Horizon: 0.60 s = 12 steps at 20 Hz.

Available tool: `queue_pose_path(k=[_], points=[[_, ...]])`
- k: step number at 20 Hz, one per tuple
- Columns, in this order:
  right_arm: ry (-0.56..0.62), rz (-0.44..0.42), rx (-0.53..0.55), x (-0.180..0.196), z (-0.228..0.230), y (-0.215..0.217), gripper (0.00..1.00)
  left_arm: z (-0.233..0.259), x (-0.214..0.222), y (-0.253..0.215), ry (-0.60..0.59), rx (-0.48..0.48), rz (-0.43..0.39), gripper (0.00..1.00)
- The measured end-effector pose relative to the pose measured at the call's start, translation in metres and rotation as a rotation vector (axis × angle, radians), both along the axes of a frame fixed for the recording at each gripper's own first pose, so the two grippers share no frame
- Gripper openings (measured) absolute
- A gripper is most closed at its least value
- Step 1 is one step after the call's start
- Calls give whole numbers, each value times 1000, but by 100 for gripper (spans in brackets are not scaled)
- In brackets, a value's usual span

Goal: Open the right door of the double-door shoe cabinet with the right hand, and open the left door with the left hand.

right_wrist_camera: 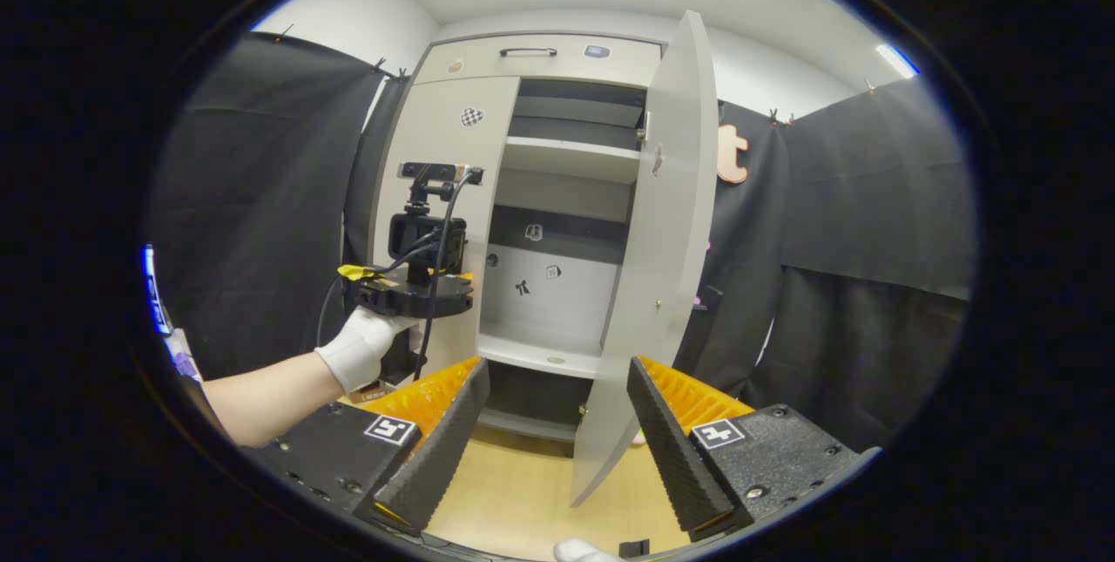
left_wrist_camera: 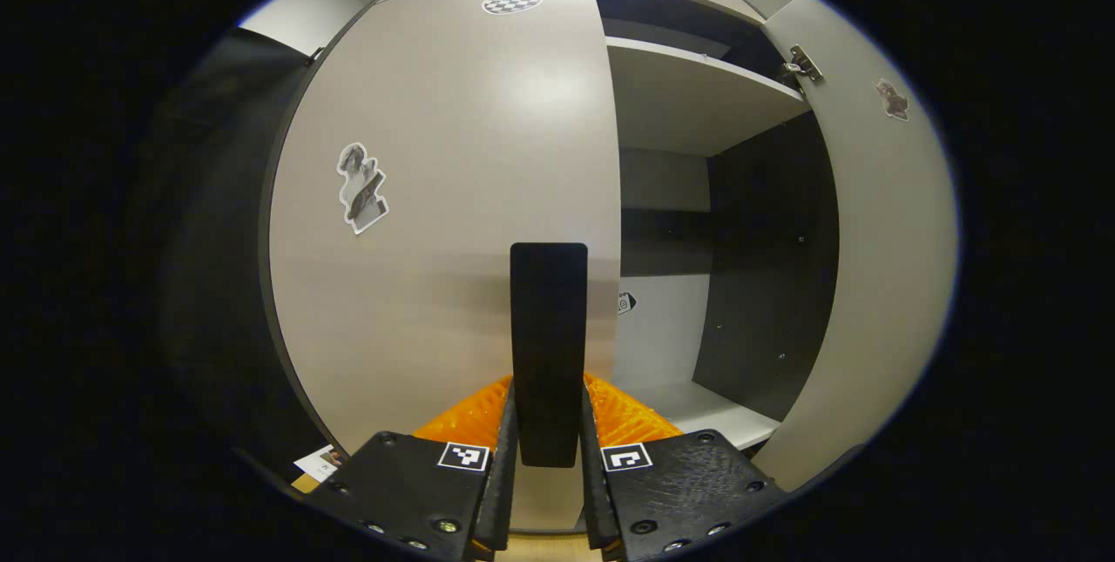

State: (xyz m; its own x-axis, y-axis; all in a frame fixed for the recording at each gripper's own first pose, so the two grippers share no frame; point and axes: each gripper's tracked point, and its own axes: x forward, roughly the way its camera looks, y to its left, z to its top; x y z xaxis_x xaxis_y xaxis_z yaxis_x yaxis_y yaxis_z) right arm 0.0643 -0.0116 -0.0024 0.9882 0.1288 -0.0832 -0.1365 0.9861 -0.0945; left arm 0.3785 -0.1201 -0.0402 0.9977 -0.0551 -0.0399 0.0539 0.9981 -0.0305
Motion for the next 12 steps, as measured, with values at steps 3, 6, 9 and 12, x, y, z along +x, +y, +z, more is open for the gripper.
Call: queue_pose_path(k=[3,6,9,12], points=[[8,15,5,0,-3,4,100,-1,1,2,6,12,1,21],[5,18,13,-1,-2,2,100,0,-6,2,11,14,-12,4],[-3,14,22,-4,1,1,100,2,-18,1,5,9,-41,8],[-12,13,30,-16,3,1,100,3,-32,4,0,5,-45,8]])
